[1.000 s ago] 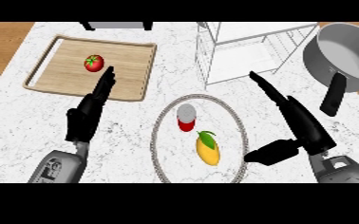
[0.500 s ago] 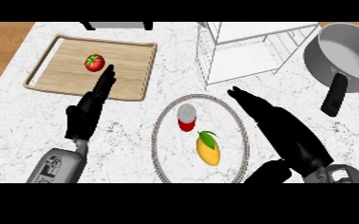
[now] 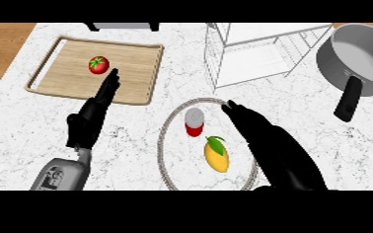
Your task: Pick the lemon from the placemat and place it in the tiered shelf
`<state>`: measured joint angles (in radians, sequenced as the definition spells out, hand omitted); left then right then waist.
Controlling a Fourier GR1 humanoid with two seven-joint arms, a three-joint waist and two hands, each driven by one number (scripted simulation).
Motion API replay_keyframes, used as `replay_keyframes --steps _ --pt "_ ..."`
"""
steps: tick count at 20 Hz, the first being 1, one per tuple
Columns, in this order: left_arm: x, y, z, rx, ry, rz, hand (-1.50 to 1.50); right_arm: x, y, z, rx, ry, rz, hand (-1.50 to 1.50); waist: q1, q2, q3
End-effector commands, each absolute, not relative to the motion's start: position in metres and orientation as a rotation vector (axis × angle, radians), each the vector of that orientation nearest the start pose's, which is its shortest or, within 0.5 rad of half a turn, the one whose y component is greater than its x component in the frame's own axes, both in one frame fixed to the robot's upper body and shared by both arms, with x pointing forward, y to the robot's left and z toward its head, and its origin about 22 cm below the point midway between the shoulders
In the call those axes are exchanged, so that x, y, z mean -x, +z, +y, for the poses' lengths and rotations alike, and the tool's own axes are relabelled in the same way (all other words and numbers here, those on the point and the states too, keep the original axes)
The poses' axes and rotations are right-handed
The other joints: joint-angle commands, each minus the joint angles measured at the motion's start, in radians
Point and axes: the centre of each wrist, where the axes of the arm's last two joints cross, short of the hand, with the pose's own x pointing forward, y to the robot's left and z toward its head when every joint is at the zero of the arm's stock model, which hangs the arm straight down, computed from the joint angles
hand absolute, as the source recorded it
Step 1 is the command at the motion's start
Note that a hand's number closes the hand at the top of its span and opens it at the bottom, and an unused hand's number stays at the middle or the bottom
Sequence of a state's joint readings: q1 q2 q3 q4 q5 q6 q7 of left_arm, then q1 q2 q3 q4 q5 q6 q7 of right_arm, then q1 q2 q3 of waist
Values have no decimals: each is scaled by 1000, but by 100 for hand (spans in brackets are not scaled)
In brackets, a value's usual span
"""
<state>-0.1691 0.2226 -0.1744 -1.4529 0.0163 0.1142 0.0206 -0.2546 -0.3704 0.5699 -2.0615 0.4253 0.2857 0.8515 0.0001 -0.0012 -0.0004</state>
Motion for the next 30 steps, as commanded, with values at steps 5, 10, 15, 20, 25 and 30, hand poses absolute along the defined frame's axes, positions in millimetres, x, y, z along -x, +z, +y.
replay_keyframes --steps 5,10,15,20,25,30 --pt "-299 14 228 -98 -248 -1573 0 -179 130 -118 515 1118 -1312 -150 -5 1 0" --pt "-269 19 223 -111 -251 -1574 0 -191 114 -109 515 1125 -1283 -150 2 0 0" --pt "-275 9 233 -101 -256 -1574 0 -187 124 -114 520 1117 -1263 -150 0 0 0" --pt "-290 19 218 -102 -254 -1561 0 -201 93 -100 522 1132 -1225 -150 0 1 0" --pt "-277 7 228 -111 -265 -1579 0 -191 102 -116 538 1135 -1205 -150 -1 0 0" --pt "-282 21 235 -103 -284 -1588 0 -216 81 -103 543 1169 -1183 -150 2 1 0"
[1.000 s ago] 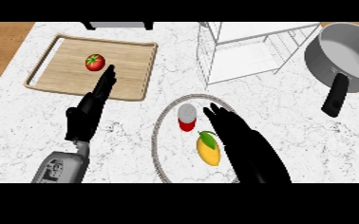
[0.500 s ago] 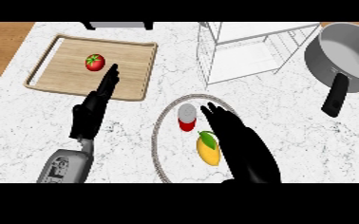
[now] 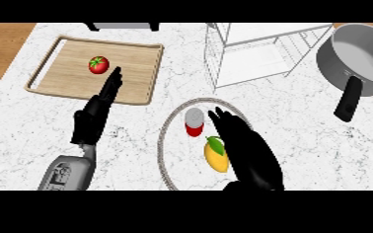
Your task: Pick the lemon from the placemat and place it in the tiered shelf
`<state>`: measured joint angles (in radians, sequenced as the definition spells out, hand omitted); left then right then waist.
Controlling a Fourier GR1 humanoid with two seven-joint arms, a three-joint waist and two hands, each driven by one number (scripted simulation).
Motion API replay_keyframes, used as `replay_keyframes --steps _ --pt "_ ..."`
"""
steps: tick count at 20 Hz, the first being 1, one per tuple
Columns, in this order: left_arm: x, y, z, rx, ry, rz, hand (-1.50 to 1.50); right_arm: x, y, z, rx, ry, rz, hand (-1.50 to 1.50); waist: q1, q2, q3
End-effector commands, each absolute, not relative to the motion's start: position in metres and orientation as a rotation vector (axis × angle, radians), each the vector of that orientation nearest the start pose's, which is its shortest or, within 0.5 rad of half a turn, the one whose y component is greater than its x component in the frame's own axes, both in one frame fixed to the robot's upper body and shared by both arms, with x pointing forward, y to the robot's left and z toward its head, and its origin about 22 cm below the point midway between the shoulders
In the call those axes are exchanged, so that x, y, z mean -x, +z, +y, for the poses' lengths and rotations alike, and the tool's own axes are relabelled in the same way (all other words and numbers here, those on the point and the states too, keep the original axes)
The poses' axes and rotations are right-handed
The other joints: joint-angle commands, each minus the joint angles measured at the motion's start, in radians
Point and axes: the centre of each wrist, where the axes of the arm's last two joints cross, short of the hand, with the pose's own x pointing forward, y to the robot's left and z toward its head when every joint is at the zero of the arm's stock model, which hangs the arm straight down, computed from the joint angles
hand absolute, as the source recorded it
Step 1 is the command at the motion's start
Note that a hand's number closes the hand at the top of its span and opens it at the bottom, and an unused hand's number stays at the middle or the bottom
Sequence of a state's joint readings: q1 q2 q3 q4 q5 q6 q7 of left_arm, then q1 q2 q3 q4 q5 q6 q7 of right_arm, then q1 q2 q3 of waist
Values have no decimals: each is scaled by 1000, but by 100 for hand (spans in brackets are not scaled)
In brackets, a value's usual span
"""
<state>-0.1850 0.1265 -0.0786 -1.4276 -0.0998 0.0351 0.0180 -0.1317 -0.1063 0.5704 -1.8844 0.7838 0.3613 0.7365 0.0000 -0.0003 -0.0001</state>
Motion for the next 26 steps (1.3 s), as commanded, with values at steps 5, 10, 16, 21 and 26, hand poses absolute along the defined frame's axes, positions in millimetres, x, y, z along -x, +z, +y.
replay_keyframes --steps 5,10,16,21,26 --pt "-281 11 210 -99 -277 -1582 0 -230 77 -102 572 1175 -1169 -150 1 0 0" --pt "-279 -1 212 -99 -260 -1576 0 -226 57 -105 576 1185 -1172 -150 0 0 0" --pt "-283 -7 220 -91 -275 -1582 0 -234 47 -131 591 1182 -1149 -150 -2 1 0" --pt "-284 10 233 -94 -268 -1566 0 -220 21 -102 580 1183 -1152 -150 0 0 0" --pt "-280 19 233 -115 -247 -1568 0 -235 0 -93 566 1183 -1139 -150 3 0 0"
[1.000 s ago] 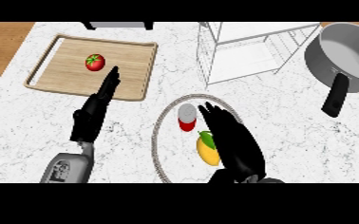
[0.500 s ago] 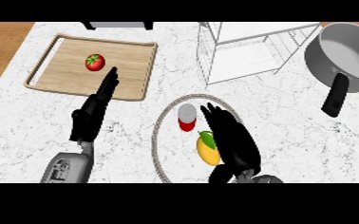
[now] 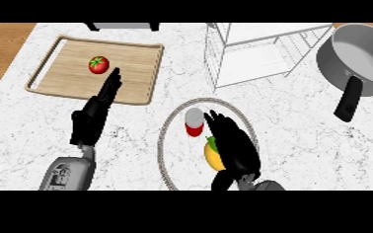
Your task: Pick the lemon from the placemat and place it in the tiered shelf
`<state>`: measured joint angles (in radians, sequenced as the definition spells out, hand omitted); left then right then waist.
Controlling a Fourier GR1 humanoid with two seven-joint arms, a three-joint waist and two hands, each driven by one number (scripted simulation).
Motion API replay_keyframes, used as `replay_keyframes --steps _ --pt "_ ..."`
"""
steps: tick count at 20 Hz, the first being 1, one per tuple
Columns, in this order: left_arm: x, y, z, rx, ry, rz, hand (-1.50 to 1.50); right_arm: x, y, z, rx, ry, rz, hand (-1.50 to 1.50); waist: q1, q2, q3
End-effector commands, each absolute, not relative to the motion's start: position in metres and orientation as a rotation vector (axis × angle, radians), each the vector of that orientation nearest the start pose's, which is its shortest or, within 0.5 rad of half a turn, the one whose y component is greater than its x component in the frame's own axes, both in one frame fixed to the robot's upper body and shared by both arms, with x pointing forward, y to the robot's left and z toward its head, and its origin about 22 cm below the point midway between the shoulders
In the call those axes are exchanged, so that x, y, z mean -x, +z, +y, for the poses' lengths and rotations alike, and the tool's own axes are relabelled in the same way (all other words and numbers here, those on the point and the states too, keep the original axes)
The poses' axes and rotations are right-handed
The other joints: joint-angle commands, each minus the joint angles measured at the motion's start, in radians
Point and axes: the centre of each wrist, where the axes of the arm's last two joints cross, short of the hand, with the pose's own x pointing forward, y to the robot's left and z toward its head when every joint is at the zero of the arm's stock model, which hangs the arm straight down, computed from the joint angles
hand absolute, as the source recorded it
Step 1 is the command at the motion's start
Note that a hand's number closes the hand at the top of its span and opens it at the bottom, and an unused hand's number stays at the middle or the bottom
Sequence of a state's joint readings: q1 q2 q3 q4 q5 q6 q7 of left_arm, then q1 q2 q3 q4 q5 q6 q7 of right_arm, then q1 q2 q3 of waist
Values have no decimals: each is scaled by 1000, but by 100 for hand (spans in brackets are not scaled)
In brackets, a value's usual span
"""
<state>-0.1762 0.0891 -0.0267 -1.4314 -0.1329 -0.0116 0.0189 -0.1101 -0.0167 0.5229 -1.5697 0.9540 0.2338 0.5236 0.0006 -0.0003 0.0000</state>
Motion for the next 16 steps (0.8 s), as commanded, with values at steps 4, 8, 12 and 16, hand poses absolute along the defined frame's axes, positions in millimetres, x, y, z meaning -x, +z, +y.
replay_keyframes --steps 4,8,12,16 --pt "-285 9 234 -102 -255 -1574 0 -239 17 -96 561 1221 -1101 -150 0 0 0" --pt "-299 4 234 -102 -243 -1580 0 -215 -3 -99 555 1338 -1078 150 -4 1 0" --pt "-287 22 228 -105 -273 -1581 0 -235 17 -124 607 1372 -1141 150 0 -1 0" --pt "-286 14 231 -114 -267 -1570 0 -228 -13 -97 614 1320 -1188 150 1 0 0"
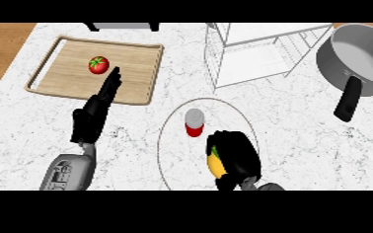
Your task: Pick the lemon from the placemat and place it in the tiered shelf
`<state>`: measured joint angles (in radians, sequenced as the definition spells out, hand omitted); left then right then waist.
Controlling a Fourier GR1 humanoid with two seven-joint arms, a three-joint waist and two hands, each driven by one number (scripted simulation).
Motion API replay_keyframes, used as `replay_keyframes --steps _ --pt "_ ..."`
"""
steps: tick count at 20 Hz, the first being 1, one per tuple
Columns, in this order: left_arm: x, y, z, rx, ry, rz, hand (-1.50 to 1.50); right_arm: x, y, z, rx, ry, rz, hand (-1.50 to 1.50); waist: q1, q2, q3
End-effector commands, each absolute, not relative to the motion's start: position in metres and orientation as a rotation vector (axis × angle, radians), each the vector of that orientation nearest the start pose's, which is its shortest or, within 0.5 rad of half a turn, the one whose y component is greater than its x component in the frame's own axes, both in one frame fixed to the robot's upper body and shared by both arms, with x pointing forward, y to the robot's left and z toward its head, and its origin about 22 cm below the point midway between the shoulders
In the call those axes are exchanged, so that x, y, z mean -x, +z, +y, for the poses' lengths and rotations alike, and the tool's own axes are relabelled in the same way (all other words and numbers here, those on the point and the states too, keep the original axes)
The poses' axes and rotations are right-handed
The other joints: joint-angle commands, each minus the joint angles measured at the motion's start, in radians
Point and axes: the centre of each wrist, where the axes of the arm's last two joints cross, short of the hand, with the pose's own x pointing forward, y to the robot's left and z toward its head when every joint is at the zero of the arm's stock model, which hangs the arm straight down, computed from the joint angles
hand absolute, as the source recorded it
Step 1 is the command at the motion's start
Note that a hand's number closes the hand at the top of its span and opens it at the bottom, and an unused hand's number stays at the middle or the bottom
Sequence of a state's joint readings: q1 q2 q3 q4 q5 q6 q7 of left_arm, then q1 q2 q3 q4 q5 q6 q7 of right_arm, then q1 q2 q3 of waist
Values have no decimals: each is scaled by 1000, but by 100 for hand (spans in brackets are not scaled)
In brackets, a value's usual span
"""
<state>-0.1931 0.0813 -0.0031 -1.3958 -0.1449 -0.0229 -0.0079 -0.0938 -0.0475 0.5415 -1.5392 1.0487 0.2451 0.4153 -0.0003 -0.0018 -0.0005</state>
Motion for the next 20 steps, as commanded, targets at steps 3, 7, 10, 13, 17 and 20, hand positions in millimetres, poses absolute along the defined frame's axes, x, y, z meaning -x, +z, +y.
replay_keyframes --steps 3,7,10,13,17,20 --pt "-281 23 242 -115 -272 -1577 0 -203 19 -61 634 1271 -1182 150 6 1 1" --pt "-282 7 218 -112 -258 -1561 0 -186 23 -27 632 1213 -1166 150 6 2 1" --pt "-281 10 218 -123 -263 -1583 0 -185 27 -24 620 1182 -1198 150 3 1 1" --pt "-295 14 225 -96 -261 -1578 0 -191 56 -21 556 1064 -1336 150 2 2 0" --pt "-276 5 230 -113 -254 -1573 0 -172 88 -28 447 775 -1502 150 2 -3 1" --pt "-286 17 227 -101 -256 -1548 0 -162 114 -29 480 748 -1578 150 -3 -1 1"
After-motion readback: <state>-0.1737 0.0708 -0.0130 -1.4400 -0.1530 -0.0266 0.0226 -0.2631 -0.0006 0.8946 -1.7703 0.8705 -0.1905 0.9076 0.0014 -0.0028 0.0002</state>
